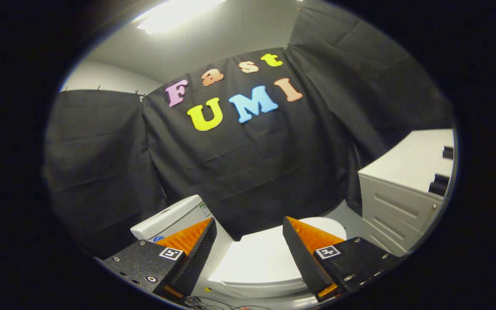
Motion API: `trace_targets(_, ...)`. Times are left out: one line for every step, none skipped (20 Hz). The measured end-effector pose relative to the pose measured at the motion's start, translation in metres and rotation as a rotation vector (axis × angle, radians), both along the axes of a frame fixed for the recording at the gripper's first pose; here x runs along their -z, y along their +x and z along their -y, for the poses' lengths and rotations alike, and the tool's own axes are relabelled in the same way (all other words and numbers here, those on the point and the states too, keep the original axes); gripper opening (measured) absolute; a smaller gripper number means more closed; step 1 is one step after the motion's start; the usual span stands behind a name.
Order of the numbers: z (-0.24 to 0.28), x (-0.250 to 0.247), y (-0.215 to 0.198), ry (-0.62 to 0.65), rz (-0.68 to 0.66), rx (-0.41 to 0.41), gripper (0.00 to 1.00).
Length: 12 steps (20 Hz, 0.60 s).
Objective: Open the toilet lid.
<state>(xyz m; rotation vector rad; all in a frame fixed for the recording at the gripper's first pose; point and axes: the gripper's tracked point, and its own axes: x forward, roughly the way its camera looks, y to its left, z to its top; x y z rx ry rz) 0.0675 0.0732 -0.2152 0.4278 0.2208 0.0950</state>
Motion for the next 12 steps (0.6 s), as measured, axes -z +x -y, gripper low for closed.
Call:
trace_targets(0.003, 0.015, -0.003, 0.053, -0.020, 0.015, 0.96)
trace_targets(0.011, 0.029, -0.004, 0.099, -0.042, 0.031, 0.96)
trace_targets(0.018, 0.044, -0.006, 0.131, -0.064, 0.049, 0.96)
trace_targets(0.025, 0.058, -0.008, 0.157, -0.088, 0.066, 0.96)
trace_targets(0.029, 0.075, -0.009, 0.182, -0.113, 0.080, 0.96)
trace_targets(0.034, 0.087, -0.011, 0.214, -0.134, 0.093, 0.96)
trace_targets(0.037, 0.100, -0.014, 0.244, -0.158, 0.102, 0.96)
trace_targets(0.040, 0.112, -0.016, 0.264, -0.183, 0.112, 0.96)
trace_targets(0.043, 0.125, -0.019, 0.276, -0.208, 0.120, 0.96)
trace_targets(0.046, 0.136, -0.021, 0.284, -0.233, 0.128, 0.96)
trace_targets(0.049, 0.147, -0.023, 0.293, -0.254, 0.134, 0.95)
trace_targets(0.050, 0.157, -0.022, 0.305, -0.277, 0.138, 0.96)
